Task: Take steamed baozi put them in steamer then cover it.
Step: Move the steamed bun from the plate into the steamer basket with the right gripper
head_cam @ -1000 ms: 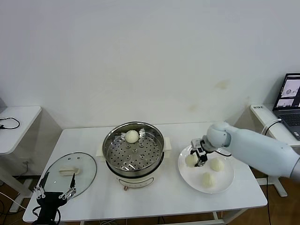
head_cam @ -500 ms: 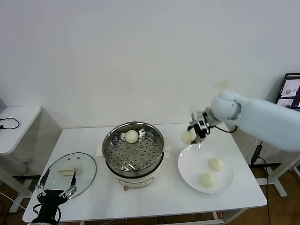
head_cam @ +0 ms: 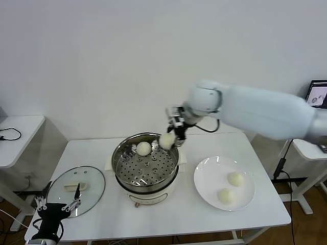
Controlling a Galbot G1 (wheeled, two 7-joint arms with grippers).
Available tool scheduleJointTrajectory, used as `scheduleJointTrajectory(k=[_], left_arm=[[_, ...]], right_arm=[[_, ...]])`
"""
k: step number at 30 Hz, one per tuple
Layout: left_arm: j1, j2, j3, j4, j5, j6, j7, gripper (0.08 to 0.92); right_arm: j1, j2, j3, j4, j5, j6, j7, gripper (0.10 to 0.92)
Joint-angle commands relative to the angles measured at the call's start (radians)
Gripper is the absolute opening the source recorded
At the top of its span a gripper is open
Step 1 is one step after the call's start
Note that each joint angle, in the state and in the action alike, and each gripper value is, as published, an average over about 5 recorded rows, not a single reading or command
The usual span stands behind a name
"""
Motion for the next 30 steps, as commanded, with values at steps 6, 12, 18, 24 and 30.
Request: scheduleJointTrajectory(k=[6,12,18,24,30], left_arm=[[-0.003,0.000,-0.031,-0.017,-0.013,0.003,0.003,0.823],[-0.001,-0.002,-0.035,-0.018,-0.016,0.003,0.003,0.823],[-0.002,-0.009,-0.032,-0.021,-0.016,0.003,0.004,0.823],[-0.007,-0.007,-0.030,-0.016,-0.016,0.003,0.005,0.823],[-0.013,-0.006,-0.026,-0.012,-0.015,0.003,0.006,0.823]], right_arm=[[-0.155,0.363,-0.010,-0.228,0.033,-0.103,0.084,0.628],[-0.202,0.431,0.012,-0.315,0.022,-0.112,0.105,0.628],[-0.227,0.451,0.012,-0.350,-0.006,-0.123,0.102,0.628],[-0.246,0.451,0.020,-0.374,-0.021,-0.124,0.116,0.628],[-0.250,0.449,0.028,-0.381,-0.019,-0.124,0.124,0.629]])
